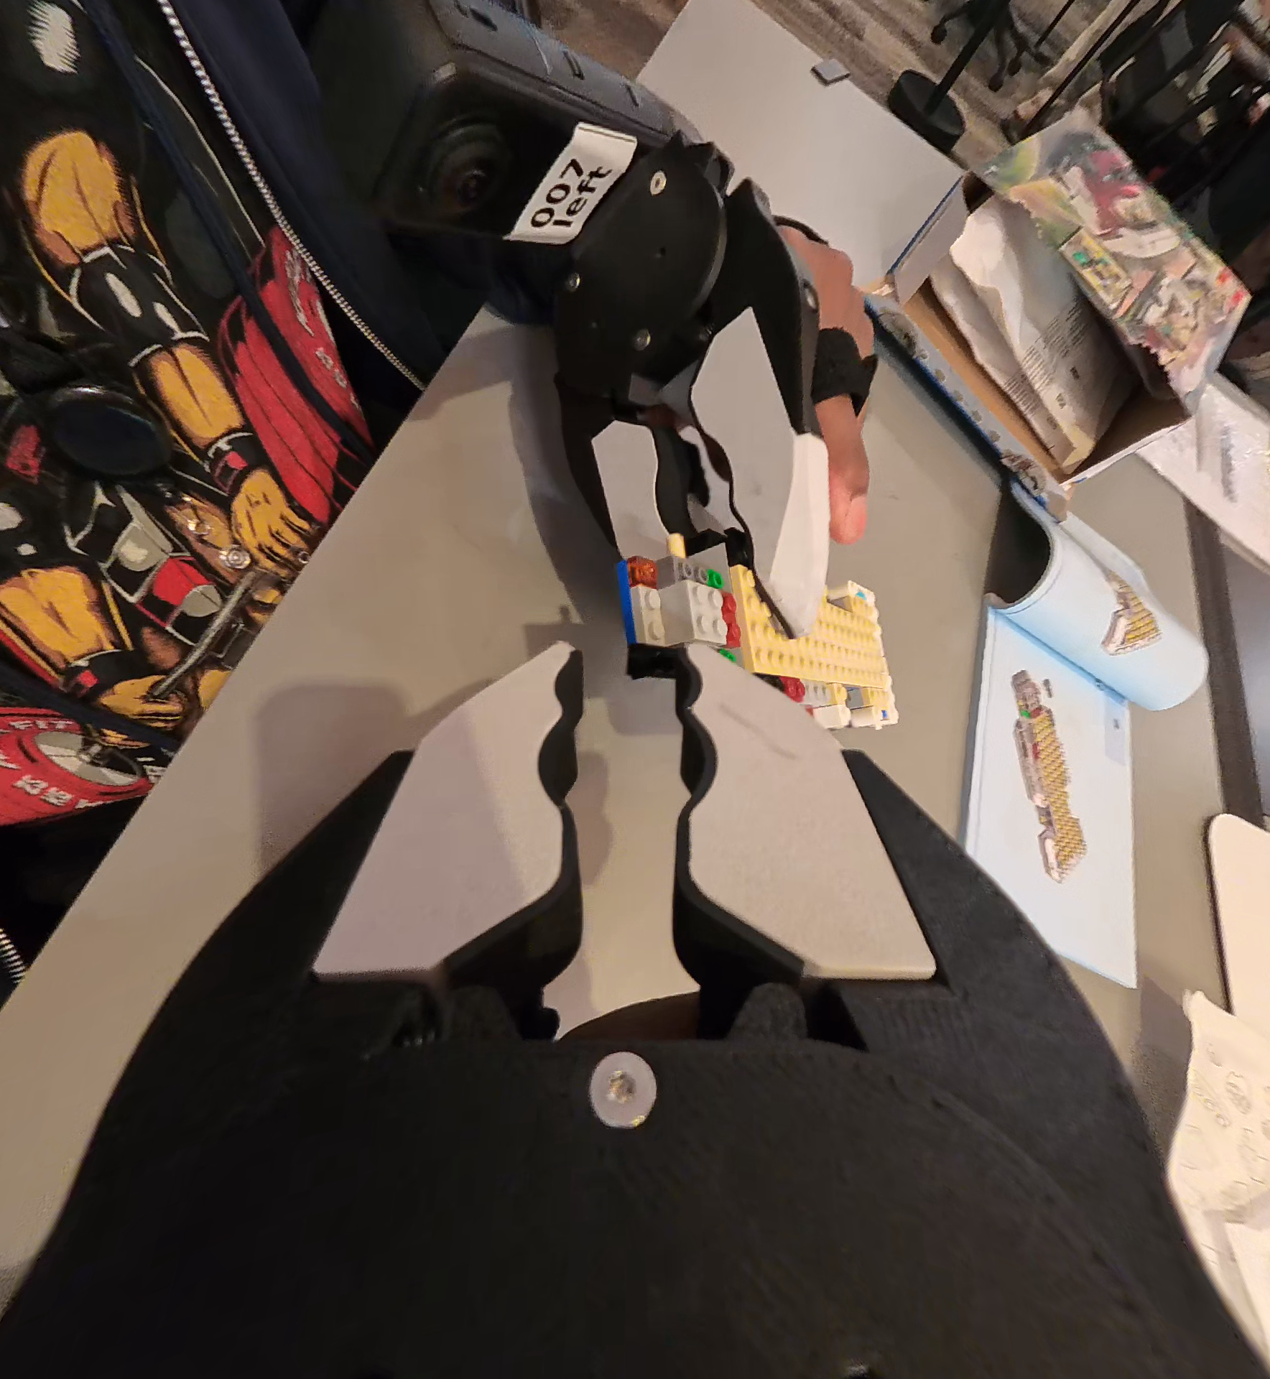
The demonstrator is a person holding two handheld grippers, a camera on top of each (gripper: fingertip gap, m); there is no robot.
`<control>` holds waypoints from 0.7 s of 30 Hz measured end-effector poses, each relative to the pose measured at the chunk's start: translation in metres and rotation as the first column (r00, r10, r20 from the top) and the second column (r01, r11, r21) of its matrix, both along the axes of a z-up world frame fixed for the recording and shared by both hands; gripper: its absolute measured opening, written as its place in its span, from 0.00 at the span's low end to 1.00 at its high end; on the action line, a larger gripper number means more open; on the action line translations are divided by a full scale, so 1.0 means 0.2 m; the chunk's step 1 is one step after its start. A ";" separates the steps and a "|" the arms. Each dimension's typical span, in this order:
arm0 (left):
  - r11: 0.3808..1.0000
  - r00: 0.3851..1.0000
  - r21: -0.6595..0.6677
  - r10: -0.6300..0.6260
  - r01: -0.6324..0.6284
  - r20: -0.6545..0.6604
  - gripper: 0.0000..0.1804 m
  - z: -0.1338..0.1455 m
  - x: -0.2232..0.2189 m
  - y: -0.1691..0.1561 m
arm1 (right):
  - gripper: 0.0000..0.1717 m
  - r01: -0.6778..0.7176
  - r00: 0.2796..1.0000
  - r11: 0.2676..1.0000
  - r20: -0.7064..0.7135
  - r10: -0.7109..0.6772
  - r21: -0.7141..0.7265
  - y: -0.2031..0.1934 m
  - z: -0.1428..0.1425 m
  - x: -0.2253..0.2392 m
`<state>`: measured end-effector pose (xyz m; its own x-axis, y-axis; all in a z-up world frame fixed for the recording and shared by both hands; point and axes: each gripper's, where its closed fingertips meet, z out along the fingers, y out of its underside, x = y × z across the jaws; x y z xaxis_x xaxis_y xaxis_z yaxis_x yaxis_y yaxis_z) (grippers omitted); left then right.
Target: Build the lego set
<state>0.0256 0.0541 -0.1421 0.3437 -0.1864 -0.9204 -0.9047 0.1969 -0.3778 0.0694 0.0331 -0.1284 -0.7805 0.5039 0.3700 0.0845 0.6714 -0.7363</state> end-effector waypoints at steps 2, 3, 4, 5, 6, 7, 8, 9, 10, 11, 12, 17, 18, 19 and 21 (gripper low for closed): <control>1.000 1.000 0.000 0.002 -0.002 0.019 0.14 0.01 -0.01 0.00 | 0.14 0.006 0.999 1.000 -0.039 -0.006 0.010 0.01 0.01 -0.01; 1.000 1.000 0.000 0.002 -0.002 0.029 0.14 0.02 -0.01 0.00 | 0.14 0.009 0.998 1.000 -0.056 -0.008 0.017 0.01 0.01 -0.02; 1.000 0.999 -0.001 0.001 -0.001 0.039 0.14 0.02 -0.01 0.00 | 0.14 0.010 0.997 1.000 -0.075 -0.009 0.022 0.01 0.02 -0.02; 1.000 0.999 -0.001 0.001 -0.001 0.050 0.14 0.02 -0.01 0.00 | 0.15 0.012 0.996 1.000 -0.094 -0.009 0.027 0.01 0.02 -0.03; 1.000 0.998 -0.002 0.001 0.000 0.062 0.14 0.03 -0.02 0.00 | 0.15 0.014 0.993 0.999 -0.114 -0.011 0.032 0.01 0.03 -0.03; 1.000 0.997 -0.002 -0.002 0.002 0.075 0.14 0.04 -0.02 0.00 | 0.14 0.016 0.991 0.999 -0.133 -0.011 0.035 0.01 0.04 -0.04; 1.000 0.996 -0.001 -0.005 0.005 0.087 0.13 0.04 -0.02 0.00 | 0.14 0.017 0.989 0.999 -0.149 -0.011 0.037 0.01 0.05 -0.04; 1.000 0.995 0.001 -0.007 0.007 0.098 0.13 0.05 -0.02 0.00 | 0.14 0.018 0.986 0.999 -0.164 -0.012 0.040 0.01 0.06 -0.05; 1.000 0.994 0.001 -0.010 0.010 0.106 0.13 0.05 -0.02 0.00 | 0.13 0.019 0.984 0.999 -0.177 -0.011 0.042 0.01 0.06 -0.05; 1.000 0.994 0.001 -0.014 0.014 0.110 0.13 0.06 -0.02 0.00 | 0.12 0.018 0.982 0.999 -0.188 -0.010 0.044 0.01 0.07 -0.06; 1.000 0.994 0.001 -0.016 0.016 0.111 0.13 0.06 -0.02 0.00 | 0.10 0.019 0.980 0.999 -0.200 -0.009 0.047 0.01 0.07 -0.06; 0.999 0.991 -0.016 -0.027 0.029 0.131 0.13 0.06 -0.01 -0.01 | 0.08 0.010 0.973 0.998 -0.231 0.006 0.069 0.00 0.08 -0.06; 0.999 0.990 -0.023 -0.030 0.034 0.139 0.13 0.06 -0.01 -0.01 | 0.08 0.011 0.972 0.997 -0.236 0.007 0.074 0.00 0.08 -0.06; 0.999 0.989 -0.031 -0.033 0.038 0.146 0.13 0.06 -0.01 -0.01 | 0.08 0.011 0.971 0.997 -0.238 0.008 0.079 0.00 0.08 -0.06; 0.998 0.987 -0.041 -0.040 0.047 0.156 0.13 0.06 -0.01 -0.01 | 0.08 0.008 0.970 0.996 -0.242 0.013 0.086 0.00 0.08 -0.06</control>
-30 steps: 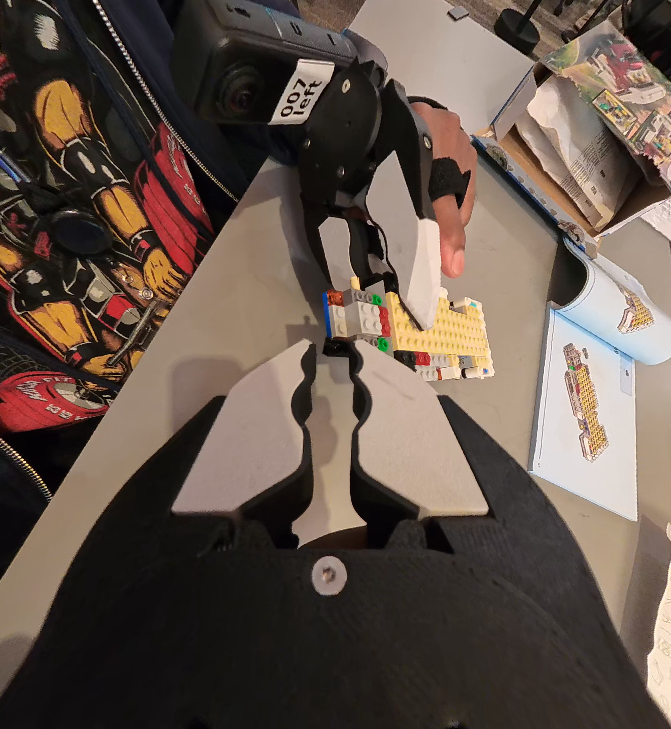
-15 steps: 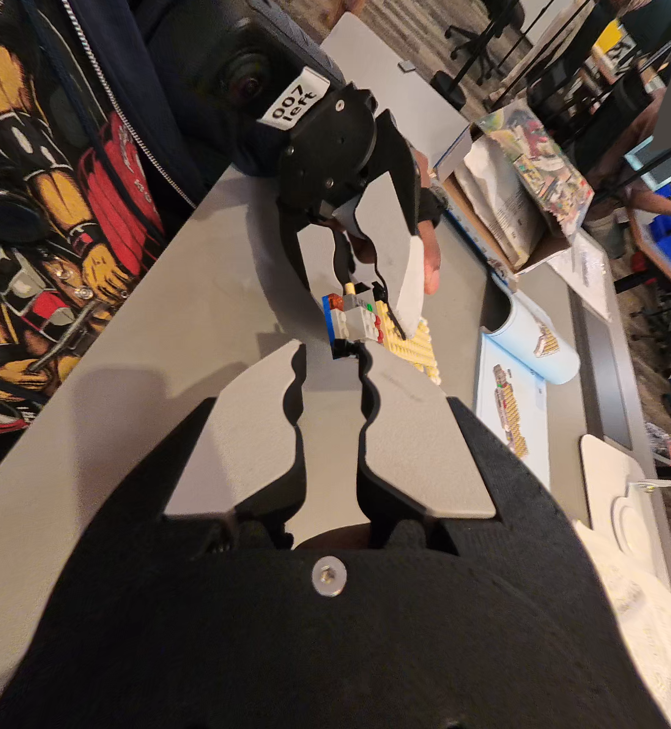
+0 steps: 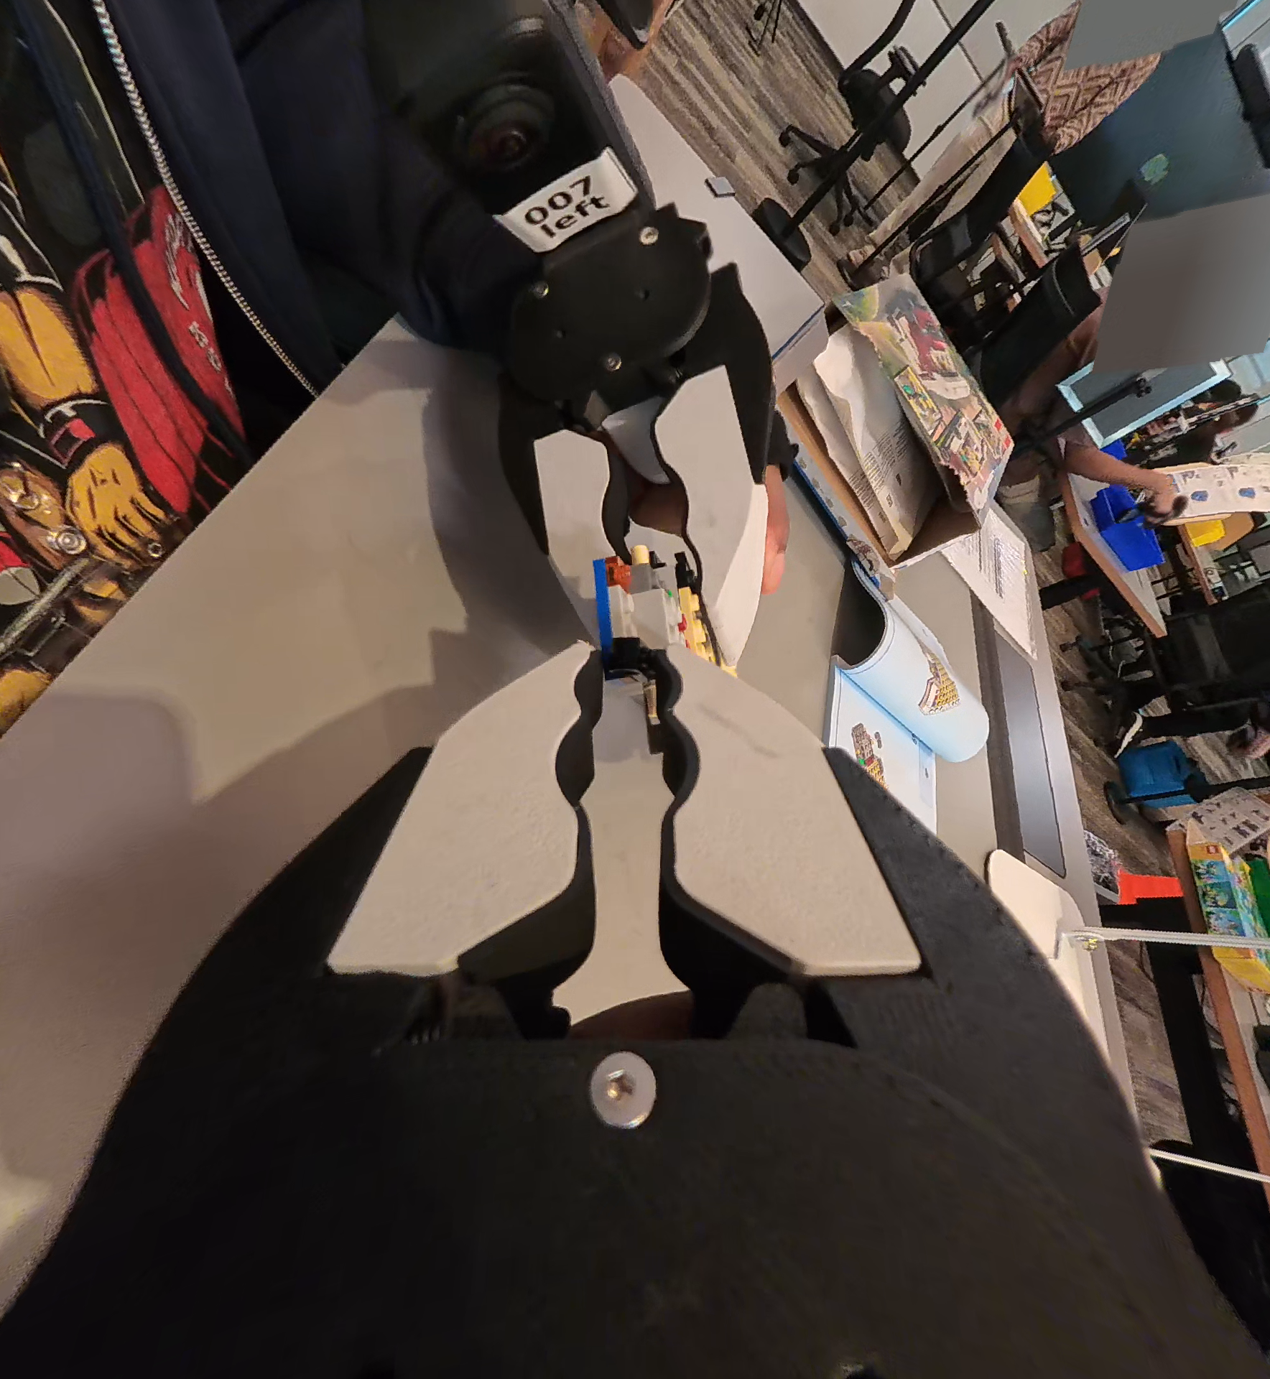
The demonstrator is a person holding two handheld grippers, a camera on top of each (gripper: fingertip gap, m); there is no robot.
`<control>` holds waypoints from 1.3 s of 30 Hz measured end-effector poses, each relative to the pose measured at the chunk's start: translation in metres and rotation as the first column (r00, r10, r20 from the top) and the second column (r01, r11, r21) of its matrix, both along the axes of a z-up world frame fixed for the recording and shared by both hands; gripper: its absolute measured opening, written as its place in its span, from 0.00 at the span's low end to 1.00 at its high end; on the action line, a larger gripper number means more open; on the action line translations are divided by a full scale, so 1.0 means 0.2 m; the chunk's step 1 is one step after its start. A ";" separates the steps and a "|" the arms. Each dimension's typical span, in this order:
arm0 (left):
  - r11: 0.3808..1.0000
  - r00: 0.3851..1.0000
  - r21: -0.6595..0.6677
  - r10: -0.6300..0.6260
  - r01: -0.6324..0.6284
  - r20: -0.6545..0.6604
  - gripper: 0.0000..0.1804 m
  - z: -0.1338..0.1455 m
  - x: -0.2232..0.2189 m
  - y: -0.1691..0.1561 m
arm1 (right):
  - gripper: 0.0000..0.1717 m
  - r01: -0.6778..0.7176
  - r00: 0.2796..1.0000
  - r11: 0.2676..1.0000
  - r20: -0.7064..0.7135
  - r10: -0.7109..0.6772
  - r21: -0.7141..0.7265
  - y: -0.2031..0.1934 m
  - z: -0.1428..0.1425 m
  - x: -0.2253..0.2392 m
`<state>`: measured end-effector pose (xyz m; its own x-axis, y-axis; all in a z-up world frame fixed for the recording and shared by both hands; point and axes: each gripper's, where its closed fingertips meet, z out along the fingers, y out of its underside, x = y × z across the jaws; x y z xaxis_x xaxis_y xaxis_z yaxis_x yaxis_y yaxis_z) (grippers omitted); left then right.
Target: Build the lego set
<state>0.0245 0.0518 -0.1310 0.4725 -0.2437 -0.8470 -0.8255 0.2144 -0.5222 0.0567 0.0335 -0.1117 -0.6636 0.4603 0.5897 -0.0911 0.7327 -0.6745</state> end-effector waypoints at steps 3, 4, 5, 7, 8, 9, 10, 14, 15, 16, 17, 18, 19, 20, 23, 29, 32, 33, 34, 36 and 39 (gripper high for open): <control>1.000 1.000 -0.011 -0.014 0.015 0.028 0.13 0.01 0.01 -0.01 | 0.08 -0.006 1.000 1.000 -0.010 0.006 -0.003 -0.01 0.01 0.00; 1.000 0.999 -0.012 -0.017 0.018 0.036 0.13 0.01 0.01 -0.01 | 0.08 -0.006 1.000 1.000 -0.014 0.006 -0.003 -0.01 0.02 0.00; 1.000 0.999 -0.012 -0.018 0.018 0.041 0.13 0.02 0.01 -0.01 | 0.07 -0.005 1.000 1.000 -0.017 0.005 -0.002 -0.01 0.02 0.00; 1.000 0.999 -0.012 -0.015 0.016 0.041 0.13 0.02 0.00 -0.01 | 0.07 -0.002 1.000 1.000 -0.016 0.002 0.007 -0.01 0.02 -0.01; 1.000 0.999 -0.014 -0.015 0.016 0.041 0.13 0.02 0.00 -0.01 | 0.07 -0.002 1.000 1.000 -0.014 0.002 0.013 -0.01 0.02 -0.01; 1.000 0.999 -0.015 -0.017 0.017 0.040 0.13 0.02 0.00 -0.01 | 0.07 -0.002 1.000 1.000 -0.010 0.003 0.017 -0.01 0.02 -0.01; 1.000 0.999 -0.016 -0.019 0.020 0.040 0.13 0.02 0.00 -0.01 | 0.07 -0.005 1.000 1.000 -0.008 0.005 0.020 -0.01 0.02 -0.01; 0.999 0.998 -0.022 -0.034 0.035 0.043 0.13 0.02 0.02 -0.02 | 0.07 -0.027 1.000 0.999 0.006 0.026 0.027 -0.01 0.02 0.01; 0.999 0.998 -0.025 -0.037 0.038 0.041 0.13 0.02 0.02 -0.02 | 0.07 -0.032 0.999 0.999 0.012 0.032 0.029 -0.02 0.02 0.01; 0.999 0.998 -0.027 -0.039 0.040 0.042 0.13 0.01 0.02 -0.02 | 0.07 -0.037 0.999 0.999 0.017 0.037 0.031 -0.02 0.02 0.01; 0.999 0.998 -0.030 -0.042 0.043 0.043 0.13 0.01 0.02 -0.02 | 0.07 -0.042 0.999 0.999 0.022 0.041 0.034 -0.02 0.02 0.01; 0.998 0.998 -0.032 -0.044 0.045 0.044 0.13 0.01 0.02 -0.02 | 0.07 -0.046 0.999 0.998 0.027 0.045 0.036 -0.02 0.01 0.01; 0.998 0.998 -0.034 -0.047 0.049 0.046 0.13 0.01 0.03 -0.02 | 0.07 -0.051 0.998 0.998 0.034 0.050 0.035 -0.02 0.01 0.01; 0.998 0.997 -0.036 -0.052 0.054 0.049 0.13 0.01 0.03 -0.02 | 0.07 -0.057 0.998 0.998 0.040 0.056 0.035 -0.02 0.02 0.01; 0.998 0.997 -0.041 -0.056 0.058 0.052 0.13 0.01 0.03 -0.02 | 0.07 -0.067 0.996 0.997 0.054 0.065 0.044 -0.02 0.01 0.01; 0.998 0.997 -0.039 -0.052 0.054 0.057 0.13 0.01 0.02 -0.02 | 0.07 -0.067 0.995 0.997 0.076 0.064 0.042 -0.03 0.02 0.00; 0.998 0.997 -0.038 -0.055 0.057 0.056 0.13 0.01 0.03 -0.03 | 0.07 -0.066 0.994 0.997 0.089 0.063 0.034 -0.03 0.02 0.01; 0.998 0.997 -0.036 -0.055 0.057 0.056 0.13 0.02 0.03 -0.03 | 0.07 -0.065 0.994 0.997 0.090 0.062 0.031 -0.03 0.02 0.01; 0.998 0.997 -0.036 -0.055 0.057 0.057 0.13 0.02 0.03 -0.03 | 0.07 -0.063 0.994 0.998 0.091 0.061 0.025 -0.03 0.02 0.01; 0.998 0.997 -0.037 -0.050 0.052 0.055 0.13 0.01 0.03 -0.02 | 0.07 -0.060 0.995 0.998 0.084 0.057 0.024 -0.03 0.02 0.01; 0.999 0.997 -0.028 -0.044 0.046 0.071 0.13 0.02 0.02 -0.02 | 0.07 -0.044 0.999 0.999 0.031 0.043 0.011 -0.02 0.04 -0.01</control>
<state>0.0280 0.0479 -0.1263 0.5183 -0.2900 -0.8045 -0.7766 0.2342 -0.5848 0.0554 0.0289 -0.1040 -0.7005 0.4237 0.5743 -0.1025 0.7366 -0.6685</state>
